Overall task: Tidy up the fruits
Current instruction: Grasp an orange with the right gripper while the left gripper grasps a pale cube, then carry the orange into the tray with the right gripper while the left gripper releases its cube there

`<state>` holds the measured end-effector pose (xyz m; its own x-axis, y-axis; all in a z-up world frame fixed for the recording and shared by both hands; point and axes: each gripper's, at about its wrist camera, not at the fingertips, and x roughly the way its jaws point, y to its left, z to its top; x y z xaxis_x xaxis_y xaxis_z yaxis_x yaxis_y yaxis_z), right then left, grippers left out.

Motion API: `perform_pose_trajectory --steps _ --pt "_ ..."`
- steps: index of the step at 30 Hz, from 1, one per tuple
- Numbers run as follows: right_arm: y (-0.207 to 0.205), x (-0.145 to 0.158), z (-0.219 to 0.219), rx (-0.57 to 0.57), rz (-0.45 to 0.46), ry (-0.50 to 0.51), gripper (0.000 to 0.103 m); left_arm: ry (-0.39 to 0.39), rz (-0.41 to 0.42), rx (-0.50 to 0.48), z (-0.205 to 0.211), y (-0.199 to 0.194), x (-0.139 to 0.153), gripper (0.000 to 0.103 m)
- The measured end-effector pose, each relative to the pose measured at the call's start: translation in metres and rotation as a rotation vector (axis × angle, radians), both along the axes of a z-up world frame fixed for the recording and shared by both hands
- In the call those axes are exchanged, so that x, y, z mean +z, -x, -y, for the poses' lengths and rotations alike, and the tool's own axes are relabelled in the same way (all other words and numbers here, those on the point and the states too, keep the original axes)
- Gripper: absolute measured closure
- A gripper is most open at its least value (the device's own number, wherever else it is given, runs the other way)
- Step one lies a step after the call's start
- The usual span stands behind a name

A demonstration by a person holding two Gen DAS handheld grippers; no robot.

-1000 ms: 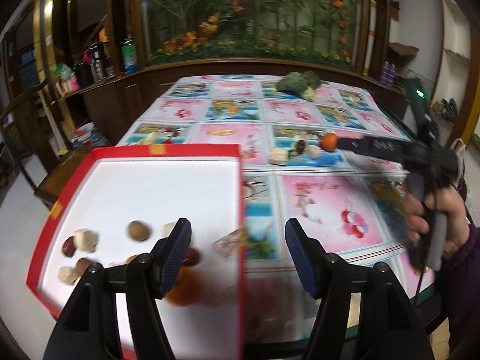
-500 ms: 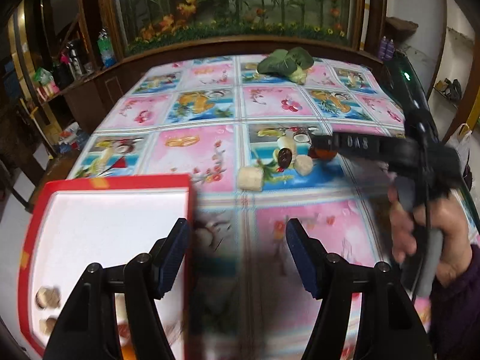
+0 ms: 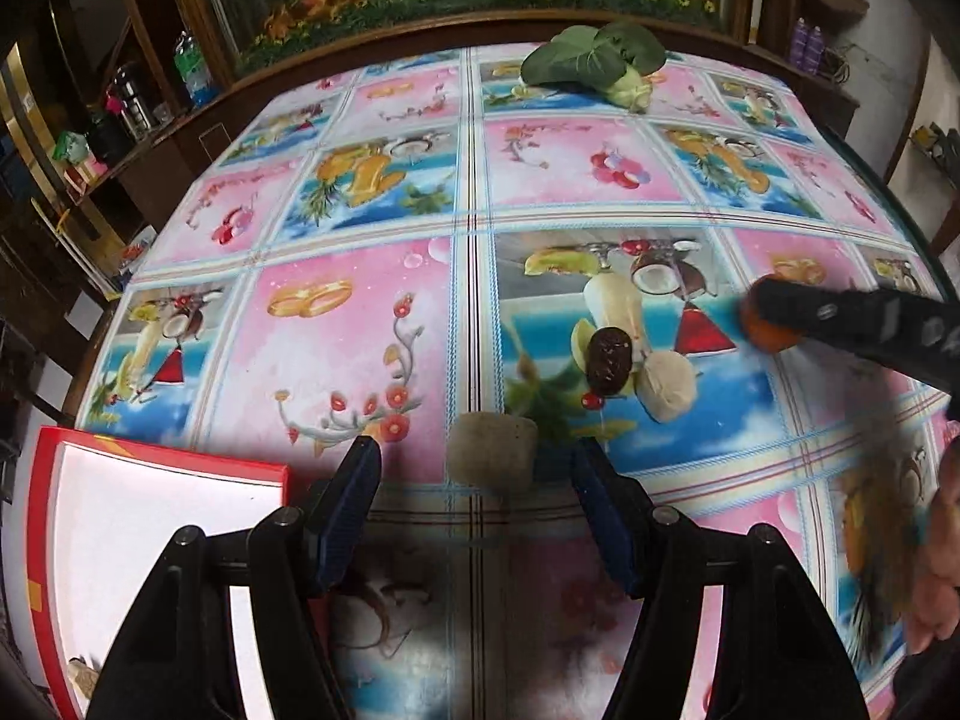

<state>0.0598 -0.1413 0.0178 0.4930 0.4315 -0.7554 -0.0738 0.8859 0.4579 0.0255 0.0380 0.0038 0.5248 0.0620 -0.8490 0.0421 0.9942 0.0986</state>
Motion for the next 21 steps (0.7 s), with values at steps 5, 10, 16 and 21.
perform_pose_trajectory --steps 5,10,16,21 --pt "-0.001 0.008 0.019 -0.044 -0.004 -0.080 0.068 0.058 0.009 -0.028 0.001 -0.003 -0.002 0.057" --pt "0.000 0.013 0.021 -0.013 -0.006 -0.174 0.068 0.068 0.021 -0.065 0.010 0.000 -0.001 0.078" --pt "0.001 0.013 0.020 -0.016 0.001 -0.171 0.068 0.055 0.059 -0.077 0.018 0.019 0.008 0.077" --pt "0.006 0.016 0.012 0.017 0.023 -0.157 0.068 0.074 0.146 -0.064 0.018 0.052 0.033 0.077"
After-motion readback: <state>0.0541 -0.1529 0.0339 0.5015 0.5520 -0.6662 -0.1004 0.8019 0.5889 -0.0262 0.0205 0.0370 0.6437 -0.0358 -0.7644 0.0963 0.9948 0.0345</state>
